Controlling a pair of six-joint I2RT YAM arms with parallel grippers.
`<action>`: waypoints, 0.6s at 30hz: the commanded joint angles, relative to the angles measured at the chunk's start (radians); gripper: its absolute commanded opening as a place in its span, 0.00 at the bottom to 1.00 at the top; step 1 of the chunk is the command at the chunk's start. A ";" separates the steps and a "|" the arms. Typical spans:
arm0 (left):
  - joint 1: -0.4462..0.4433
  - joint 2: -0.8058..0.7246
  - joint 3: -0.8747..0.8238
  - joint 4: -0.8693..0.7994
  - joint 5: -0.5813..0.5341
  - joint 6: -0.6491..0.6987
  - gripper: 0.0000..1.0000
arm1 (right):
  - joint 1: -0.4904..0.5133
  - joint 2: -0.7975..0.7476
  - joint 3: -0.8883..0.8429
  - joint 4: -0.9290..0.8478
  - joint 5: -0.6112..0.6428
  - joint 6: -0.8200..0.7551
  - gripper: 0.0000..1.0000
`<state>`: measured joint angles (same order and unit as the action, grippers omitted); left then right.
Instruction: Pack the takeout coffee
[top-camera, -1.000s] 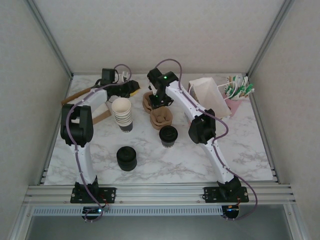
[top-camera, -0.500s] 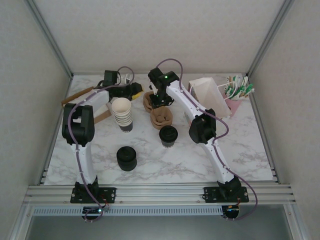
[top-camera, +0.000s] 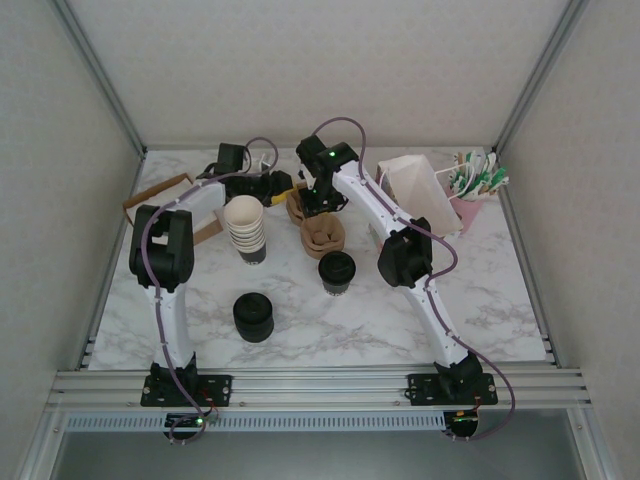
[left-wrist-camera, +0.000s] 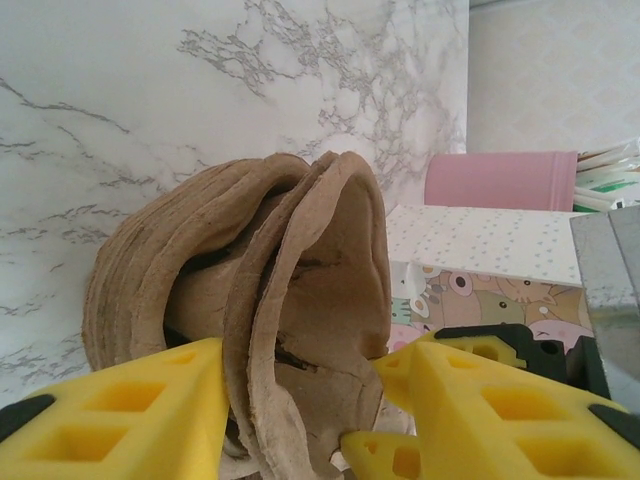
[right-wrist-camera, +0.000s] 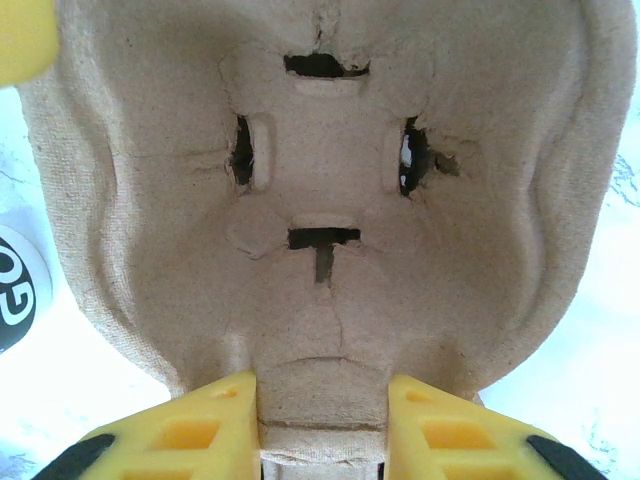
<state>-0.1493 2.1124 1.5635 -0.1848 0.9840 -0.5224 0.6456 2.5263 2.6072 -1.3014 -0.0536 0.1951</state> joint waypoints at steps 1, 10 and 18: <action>-0.003 -0.009 0.017 -0.030 0.010 0.036 0.51 | -0.004 -0.018 0.005 -0.005 0.003 0.009 0.30; 0.019 -0.055 0.009 -0.039 0.005 0.044 0.51 | -0.005 -0.017 0.004 -0.011 0.037 0.018 0.30; 0.004 -0.064 0.005 -0.056 0.011 0.060 0.52 | -0.007 -0.012 0.004 -0.008 0.034 0.026 0.30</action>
<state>-0.1410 2.0914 1.5635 -0.2161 0.9836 -0.4919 0.6456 2.5263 2.6068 -1.3014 -0.0341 0.2031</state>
